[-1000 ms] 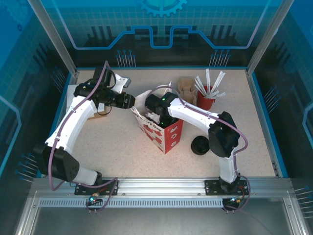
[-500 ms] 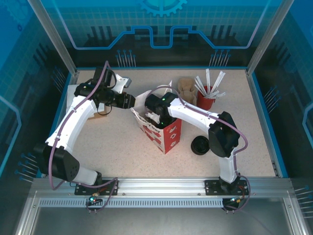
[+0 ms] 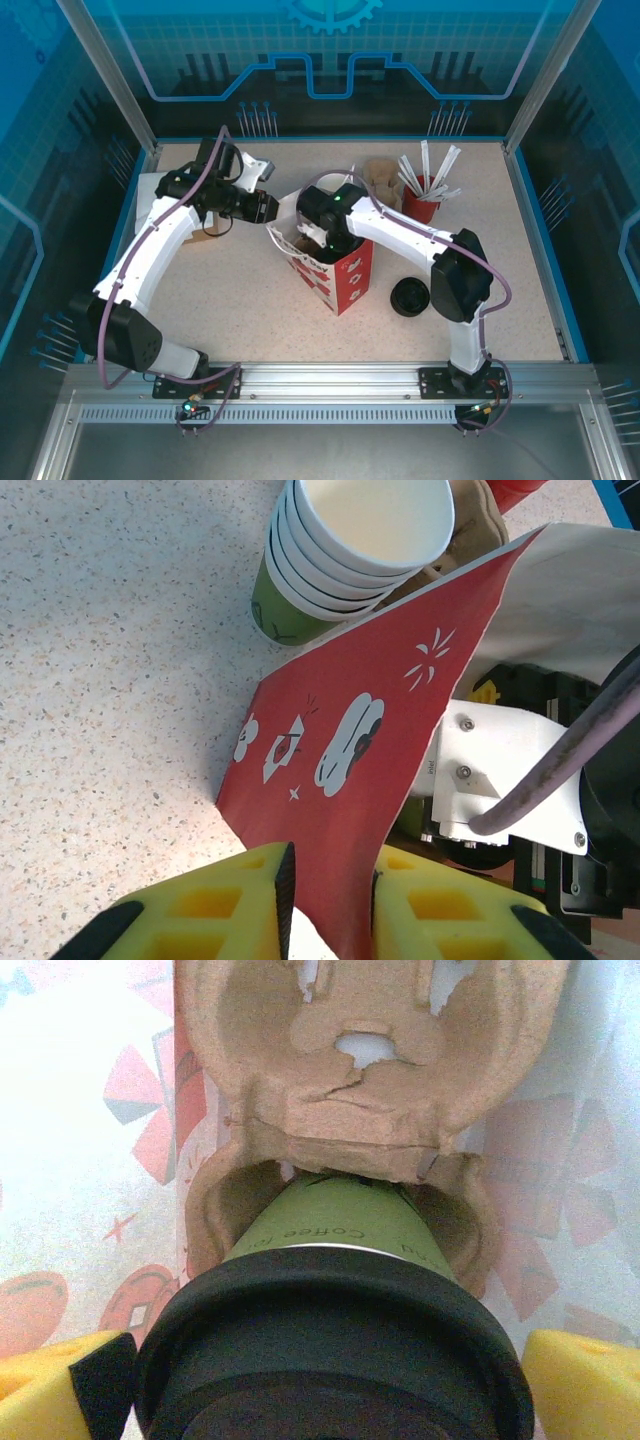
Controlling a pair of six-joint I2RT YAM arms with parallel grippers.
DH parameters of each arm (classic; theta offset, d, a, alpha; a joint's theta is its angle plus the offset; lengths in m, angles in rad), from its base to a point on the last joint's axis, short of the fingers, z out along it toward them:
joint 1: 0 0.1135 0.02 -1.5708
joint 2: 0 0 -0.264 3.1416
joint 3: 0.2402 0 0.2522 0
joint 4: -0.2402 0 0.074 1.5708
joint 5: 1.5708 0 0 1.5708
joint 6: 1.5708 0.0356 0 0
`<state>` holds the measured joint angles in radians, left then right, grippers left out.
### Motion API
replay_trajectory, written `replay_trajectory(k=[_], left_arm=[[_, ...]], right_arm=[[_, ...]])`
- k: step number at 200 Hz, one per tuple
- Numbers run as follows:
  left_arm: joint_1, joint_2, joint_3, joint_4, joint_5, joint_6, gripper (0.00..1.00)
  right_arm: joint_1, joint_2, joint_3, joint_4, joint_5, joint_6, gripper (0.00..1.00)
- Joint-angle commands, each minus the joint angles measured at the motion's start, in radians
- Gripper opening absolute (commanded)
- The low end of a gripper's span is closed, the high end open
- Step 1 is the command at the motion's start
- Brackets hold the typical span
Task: Pack the takeout coffee
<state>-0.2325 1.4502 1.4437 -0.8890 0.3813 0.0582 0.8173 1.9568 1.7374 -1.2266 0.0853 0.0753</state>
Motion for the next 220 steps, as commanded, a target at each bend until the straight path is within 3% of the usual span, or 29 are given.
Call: replay_trajectory(k=[1, 104, 220], left_arm=[[-0.015, -0.010, -0.008, -0.034, -0.015, 0.003, 0.23], [-0.034, -0.010, 0.012, -0.053, -0.052, -0.011, 0.22], [-0.037, -0.007, 0.026, -0.065, -0.068, -0.032, 0.21]], right_arm=[[-0.008, -0.036, 0.040, -0.046, -0.024, 0.023, 1.00], [-0.012, -0.042, 0.217, -0.132, -0.012, 0.078, 1.00], [-0.021, -0.086, 0.443, -0.203, -0.108, 0.111, 0.95]])
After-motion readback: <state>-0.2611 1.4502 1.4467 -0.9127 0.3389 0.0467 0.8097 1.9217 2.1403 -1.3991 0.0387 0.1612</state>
